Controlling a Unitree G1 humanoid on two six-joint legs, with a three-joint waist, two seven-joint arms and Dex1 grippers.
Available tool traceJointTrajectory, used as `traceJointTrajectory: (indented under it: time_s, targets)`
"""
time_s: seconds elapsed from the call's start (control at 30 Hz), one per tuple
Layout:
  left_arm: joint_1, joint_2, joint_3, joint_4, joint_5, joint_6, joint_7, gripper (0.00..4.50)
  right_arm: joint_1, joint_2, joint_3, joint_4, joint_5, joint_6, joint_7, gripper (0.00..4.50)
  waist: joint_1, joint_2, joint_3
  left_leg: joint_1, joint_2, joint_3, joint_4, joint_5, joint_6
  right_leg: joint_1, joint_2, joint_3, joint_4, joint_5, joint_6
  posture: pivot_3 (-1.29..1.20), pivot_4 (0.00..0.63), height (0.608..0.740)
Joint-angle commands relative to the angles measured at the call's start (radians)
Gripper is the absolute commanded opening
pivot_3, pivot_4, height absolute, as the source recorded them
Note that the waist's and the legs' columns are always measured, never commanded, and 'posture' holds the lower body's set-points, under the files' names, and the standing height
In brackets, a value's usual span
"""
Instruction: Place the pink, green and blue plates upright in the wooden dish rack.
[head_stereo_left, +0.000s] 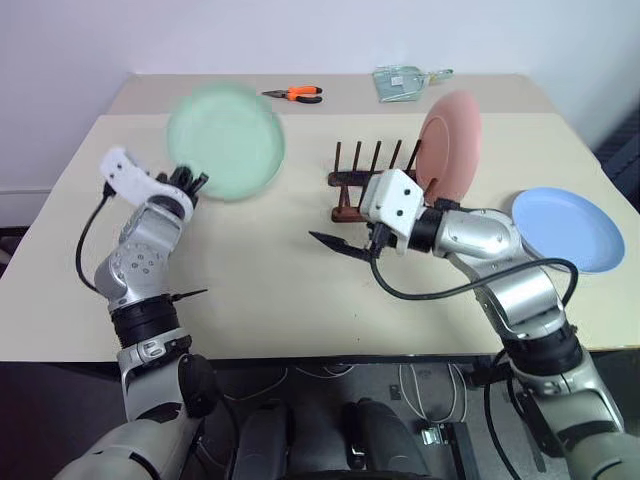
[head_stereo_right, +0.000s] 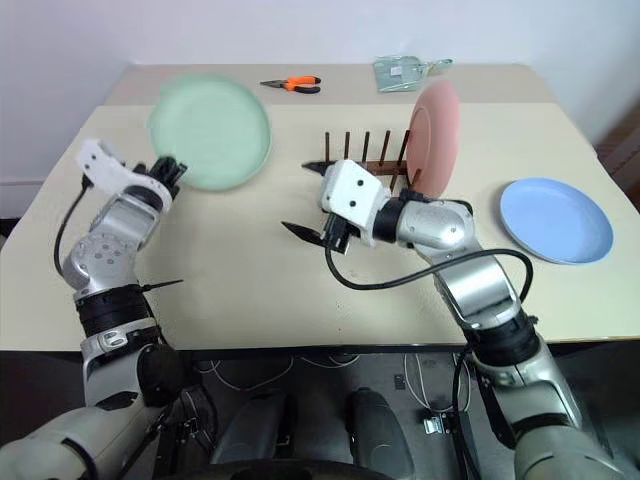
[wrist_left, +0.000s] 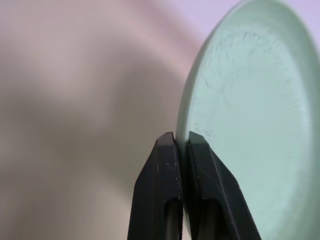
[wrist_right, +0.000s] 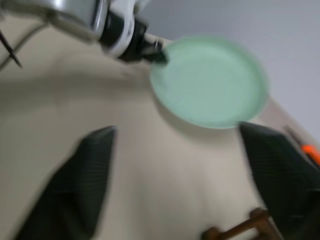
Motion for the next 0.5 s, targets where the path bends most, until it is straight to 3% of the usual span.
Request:
traceJointTrajectory:
  time_s: [0.03, 0.2, 0.37, 0.47, 0.5]
  targets:
    - [-0.071, -0.008, -0.108, -0.143, -0.022, 0.022, -0.034, 0.0, -0.097, -0.016, 0.068, 0.129, -0.232, -0.216, -0.093, 4.44, -0.001, 0.0, 0.0, 0.0, 0.0, 0.0, 0.0, 0.0, 0.0, 0.0, 0.0, 0.0, 0.0, 0.0, 0.0, 0.0, 0.15, 0.74]
    - [-0.102, -0.053, -0.153, -0.219, -0.054, 0.099, 0.028, 0.0, -0.199, -0.013, 0.122, 0.34, -0.458, -0.419, -0.244, 4.44, -0.004, 0.0, 0.0, 0.0, 0.0, 0.001, 0.0, 0.001, -0.002, 0.0, 0.0, 0.001, 0.0, 0.0, 0.0, 0.0, 0.15, 0.74]
    - [-0.098, -0.087, -0.171, -0.287, -0.095, 0.181, 0.075, 0.0, -0.246, -0.021, 0.143, 0.462, -0.621, -0.509, -0.362, 4.44, -0.019, 0.0, 0.0, -0.001, 0.0, 0.001, 0.0, 0.001, -0.002, -0.002, 0.0, 0.001, 0.001, 0.0, 0.0, 0.0, 0.15, 0.74]
    - [-0.087, -0.094, -0.171, -0.305, -0.106, 0.197, 0.086, 0.0, -0.242, -0.018, 0.13, 0.48, -0.658, -0.532, -0.387, 3.63, -0.022, 0.0, 0.0, -0.001, 0.0, 0.001, 0.0, 0.002, -0.002, -0.002, 0.0, 0.001, 0.0, 0.0, 0.0, 0.0, 0.15, 0.74]
    - [-0.085, -0.095, -0.172, -0.308, -0.108, 0.201, 0.089, 0.0, -0.24, -0.019, 0.127, 0.483, -0.67, -0.537, -0.394, 3.16, -0.024, 0.0, 0.0, -0.001, 0.0, 0.002, 0.0, 0.002, -0.002, -0.002, 0.0, 0.002, 0.001, 0.0, 0.0, 0.0, 0.15, 0.74]
